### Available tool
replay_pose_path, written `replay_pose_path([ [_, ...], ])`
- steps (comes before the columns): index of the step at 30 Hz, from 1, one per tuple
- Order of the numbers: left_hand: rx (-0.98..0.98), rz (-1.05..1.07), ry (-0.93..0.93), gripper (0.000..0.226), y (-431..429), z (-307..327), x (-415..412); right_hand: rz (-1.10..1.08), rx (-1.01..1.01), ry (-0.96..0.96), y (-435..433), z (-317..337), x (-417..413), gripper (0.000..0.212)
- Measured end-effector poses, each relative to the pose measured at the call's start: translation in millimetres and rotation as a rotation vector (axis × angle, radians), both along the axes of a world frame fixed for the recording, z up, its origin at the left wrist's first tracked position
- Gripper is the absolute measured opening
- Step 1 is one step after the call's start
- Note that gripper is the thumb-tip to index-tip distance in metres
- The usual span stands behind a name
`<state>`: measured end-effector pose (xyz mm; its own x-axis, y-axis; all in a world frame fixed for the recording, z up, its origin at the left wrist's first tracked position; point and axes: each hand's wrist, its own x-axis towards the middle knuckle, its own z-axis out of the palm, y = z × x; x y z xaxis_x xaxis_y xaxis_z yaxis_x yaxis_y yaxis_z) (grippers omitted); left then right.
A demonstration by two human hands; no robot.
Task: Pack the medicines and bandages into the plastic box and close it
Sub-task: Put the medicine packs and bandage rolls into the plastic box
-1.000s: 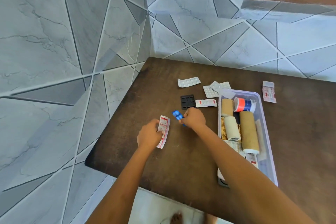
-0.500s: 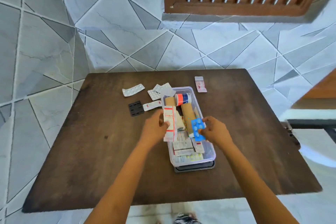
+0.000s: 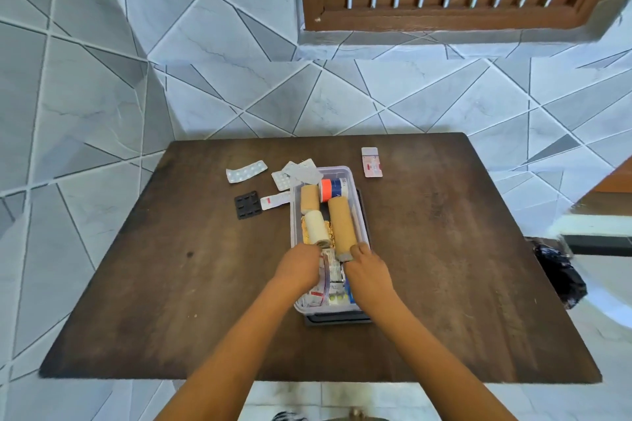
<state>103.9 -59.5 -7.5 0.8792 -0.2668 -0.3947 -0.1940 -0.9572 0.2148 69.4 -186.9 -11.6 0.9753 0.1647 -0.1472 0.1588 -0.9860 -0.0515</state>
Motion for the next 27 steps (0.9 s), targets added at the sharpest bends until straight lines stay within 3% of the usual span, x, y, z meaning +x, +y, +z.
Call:
replay_pose_path([
  [3, 0.105, 0.012, -0.077, 0.037, -8.7, -3.1, -7.3, 0.059, 0.008, -0.13, -10.9, -13.6, 4.2, 0.041],
  [8, 0.194, 0.008, -0.107, 0.033, -19.0, -14.5, -15.9, 0.136, -0.023, 0.033, -23.2, -7.5, 3.7, 0.031],
  [11, 0.076, 0.086, -0.11, 0.027, -14.6, -11.4, -11.7, 0.15, 0.049, 0.023, -28.8, -10.0, 8.8, 0.035],
  [17, -0.287, 0.39, -0.253, 0.021, 29.7, 17.7, 15.9, 0.114, 0.394, -0.064, -9.9, 17.7, 38.0, 0.03],
  [21, -0.315, 0.545, -0.265, 0.019, 72.4, 18.6, 44.6, 0.139, 0.511, -0.053, 26.1, 34.7, 72.9, 0.027],
  [24, -0.285, 0.595, -0.238, 0.021, 102.0, 11.4, 71.2, 0.205, 0.452, -0.014, 58.6, 37.1, 109.7, 0.026],
  [27, -0.24, 0.589, -0.19, 0.026, 125.5, 1.0, 99.7, 0.251, 0.216, 0.031, 90.5, 29.5, 146.3, 0.033],
])
